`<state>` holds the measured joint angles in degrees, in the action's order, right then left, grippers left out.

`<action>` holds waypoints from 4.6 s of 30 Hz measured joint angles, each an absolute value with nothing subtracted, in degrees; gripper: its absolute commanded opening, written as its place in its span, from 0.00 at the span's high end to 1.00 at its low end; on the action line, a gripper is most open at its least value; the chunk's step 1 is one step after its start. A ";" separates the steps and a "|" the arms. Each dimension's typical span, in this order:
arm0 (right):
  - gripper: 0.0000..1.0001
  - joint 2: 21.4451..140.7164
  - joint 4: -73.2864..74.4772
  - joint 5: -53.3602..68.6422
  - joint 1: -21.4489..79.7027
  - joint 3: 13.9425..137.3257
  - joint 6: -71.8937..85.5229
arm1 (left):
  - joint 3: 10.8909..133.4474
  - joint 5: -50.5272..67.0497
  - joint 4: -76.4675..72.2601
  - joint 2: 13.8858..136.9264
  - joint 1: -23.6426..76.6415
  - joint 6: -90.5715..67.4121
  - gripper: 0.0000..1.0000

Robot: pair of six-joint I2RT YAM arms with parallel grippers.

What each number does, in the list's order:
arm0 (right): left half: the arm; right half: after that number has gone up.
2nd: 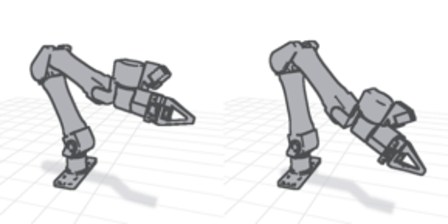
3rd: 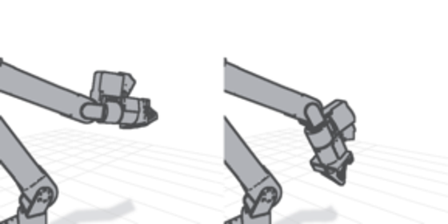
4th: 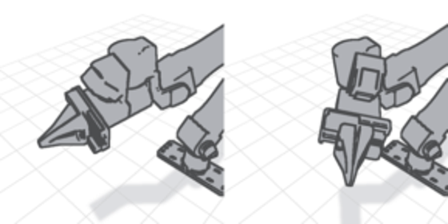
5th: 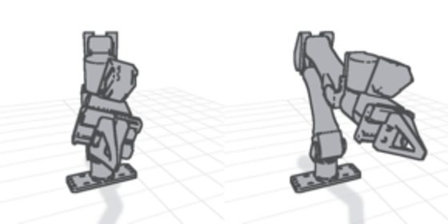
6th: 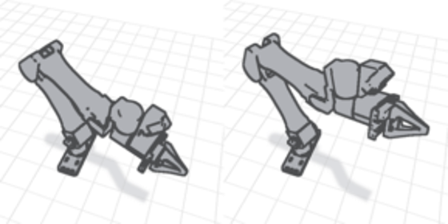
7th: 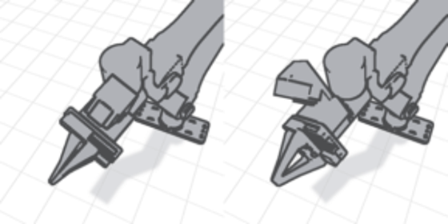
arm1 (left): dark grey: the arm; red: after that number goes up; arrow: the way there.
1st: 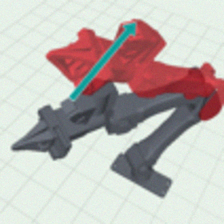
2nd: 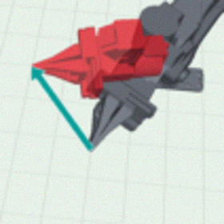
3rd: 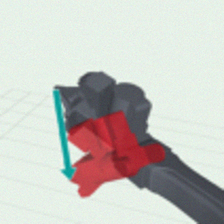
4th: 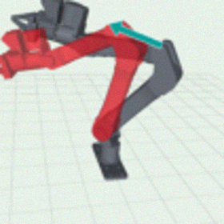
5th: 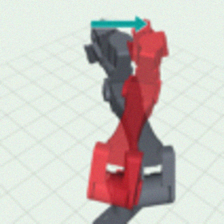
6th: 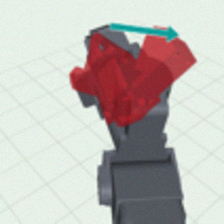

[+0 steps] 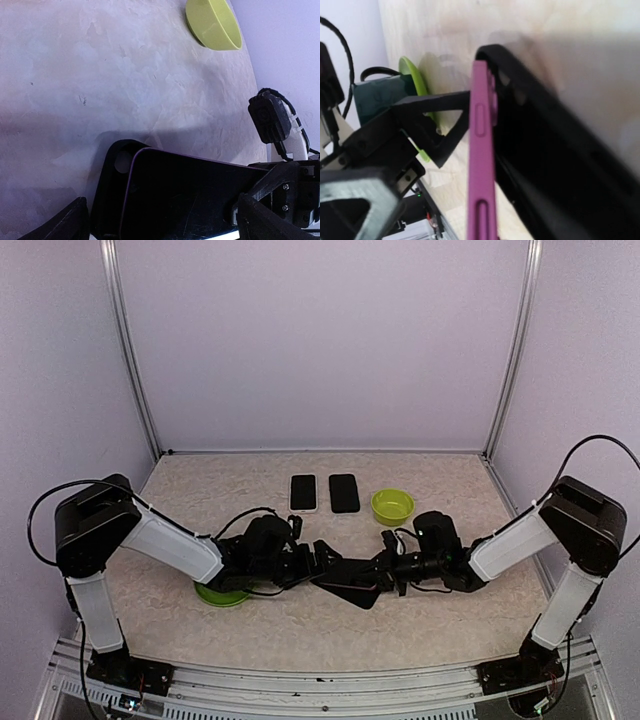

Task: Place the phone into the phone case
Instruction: Install the phone into the phone case, then pass from the right arm to the left

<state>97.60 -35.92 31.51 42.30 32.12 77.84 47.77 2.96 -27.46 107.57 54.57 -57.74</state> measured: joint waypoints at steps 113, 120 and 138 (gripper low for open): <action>1.00 106.98 -65.14 48.27 40.64 29.67 69.21 | 44.25 20.62 -37.26 104.44 51.53 -50.50 0.42; 1.00 106.98 -65.98 49.32 40.58 29.61 68.75 | 44.18 21.32 -37.34 104.44 51.72 -50.17 0.50; 0.75 106.59 -67.81 52.47 39.72 29.28 67.42 | 43.55 24.36 -40.66 102.98 52.12 -49.95 0.74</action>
